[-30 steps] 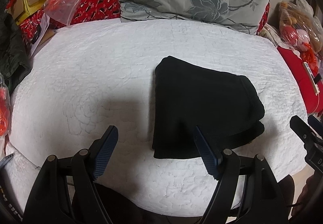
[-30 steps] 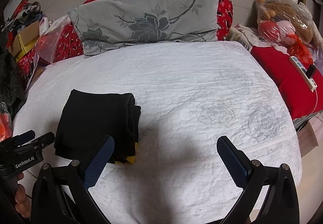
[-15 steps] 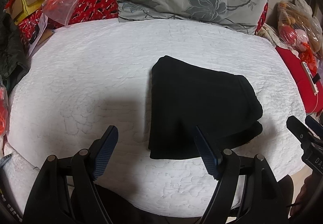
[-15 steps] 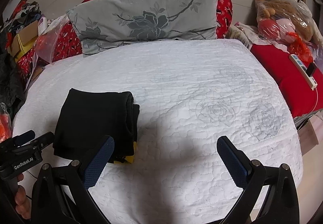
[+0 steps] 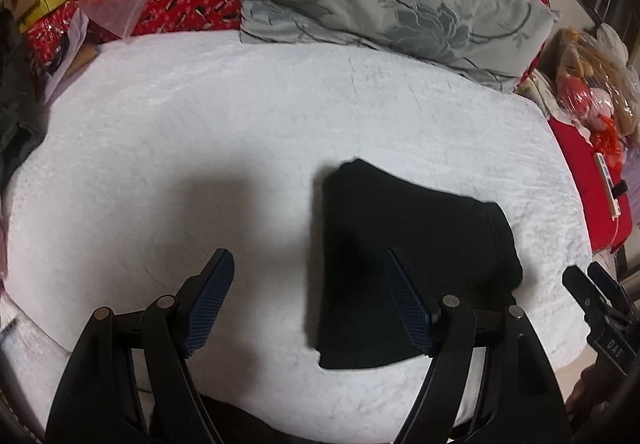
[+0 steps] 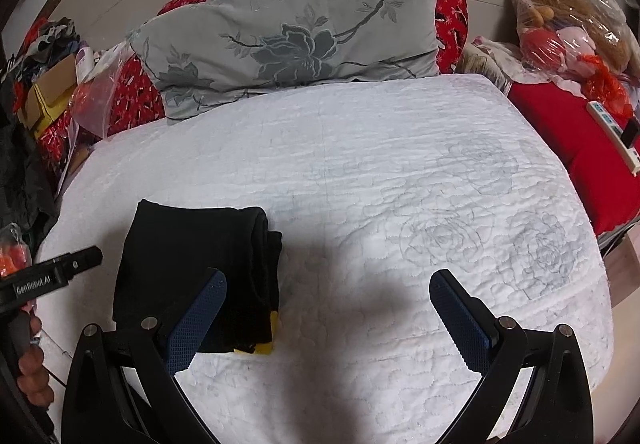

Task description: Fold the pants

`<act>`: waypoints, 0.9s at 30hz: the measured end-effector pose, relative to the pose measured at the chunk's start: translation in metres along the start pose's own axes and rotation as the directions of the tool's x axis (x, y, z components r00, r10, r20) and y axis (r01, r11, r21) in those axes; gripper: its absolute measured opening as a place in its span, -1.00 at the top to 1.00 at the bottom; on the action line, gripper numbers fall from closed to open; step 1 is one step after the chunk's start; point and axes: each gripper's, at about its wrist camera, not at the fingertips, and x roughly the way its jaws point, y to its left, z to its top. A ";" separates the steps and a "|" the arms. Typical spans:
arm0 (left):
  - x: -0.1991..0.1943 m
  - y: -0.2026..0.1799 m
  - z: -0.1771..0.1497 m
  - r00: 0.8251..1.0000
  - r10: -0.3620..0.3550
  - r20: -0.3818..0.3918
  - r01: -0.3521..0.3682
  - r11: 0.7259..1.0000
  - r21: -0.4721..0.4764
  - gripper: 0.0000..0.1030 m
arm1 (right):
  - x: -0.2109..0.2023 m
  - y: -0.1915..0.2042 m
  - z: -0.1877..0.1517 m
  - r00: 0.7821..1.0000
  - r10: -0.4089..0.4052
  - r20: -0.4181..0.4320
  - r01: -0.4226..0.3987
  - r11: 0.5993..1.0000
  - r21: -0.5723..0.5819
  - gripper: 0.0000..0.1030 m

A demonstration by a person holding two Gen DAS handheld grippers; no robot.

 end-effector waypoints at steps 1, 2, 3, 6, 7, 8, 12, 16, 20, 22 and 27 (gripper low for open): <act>0.001 0.001 0.002 1.000 0.000 0.003 0.000 1.000 -0.004 -0.50 | 0.001 0.000 0.000 1.000 0.000 -0.002 0.000 1.000 -0.004 -0.99; 0.002 0.003 0.004 1.000 -0.004 0.002 0.004 1.000 -0.008 -0.50 | 0.003 0.001 0.000 1.000 0.000 -0.005 0.000 1.000 -0.008 -0.99; 0.003 0.003 0.006 1.000 -0.009 -0.001 0.009 1.000 -0.010 -0.50 | 0.005 0.002 0.001 1.000 0.000 -0.008 0.000 1.000 -0.011 -0.99; 0.009 0.004 0.011 1.000 -0.017 -0.018 0.017 1.000 -0.007 -0.50 | 0.009 0.004 0.001 1.000 0.021 -0.019 -0.021 1.000 -0.011 -0.99; 0.012 0.003 0.013 0.999 -0.023 -0.025 0.023 1.000 -0.002 -0.50 | 0.012 0.004 0.002 0.999 0.045 -0.025 -0.045 0.999 -0.006 -0.99; 0.015 0.001 0.015 0.999 -0.032 -0.037 0.032 0.999 0.004 -0.50 | 0.014 0.004 0.003 0.998 0.064 -0.031 -0.064 0.998 0.000 -0.99; 0.030 0.003 0.022 0.994 -0.052 -0.095 0.053 0.999 0.005 -0.50 | 0.033 0.007 0.007 0.985 0.147 -0.088 -0.146 0.989 0.023 -0.99; 0.040 0.005 0.022 0.978 -0.147 -0.151 0.147 0.989 -0.010 -0.50 | 0.053 0.006 0.008 0.977 0.167 -0.132 -0.163 0.986 0.043 -0.99; 0.053 0.000 0.021 0.961 -0.178 -0.210 0.185 0.983 0.014 -0.50 | 0.069 0.006 0.010 0.965 0.202 -0.167 -0.194 0.979 0.064 -0.99; 0.059 -0.003 0.021 0.956 -0.180 -0.233 0.190 0.981 0.022 -0.50 | 0.074 0.006 0.011 0.961 0.214 -0.177 -0.205 0.976 0.071 -0.99; 0.068 -0.004 0.023 0.948 -0.198 -0.249 0.208 0.978 0.013 -0.50 | 0.082 0.006 0.011 0.955 0.223 -0.196 -0.212 0.974 0.076 -0.99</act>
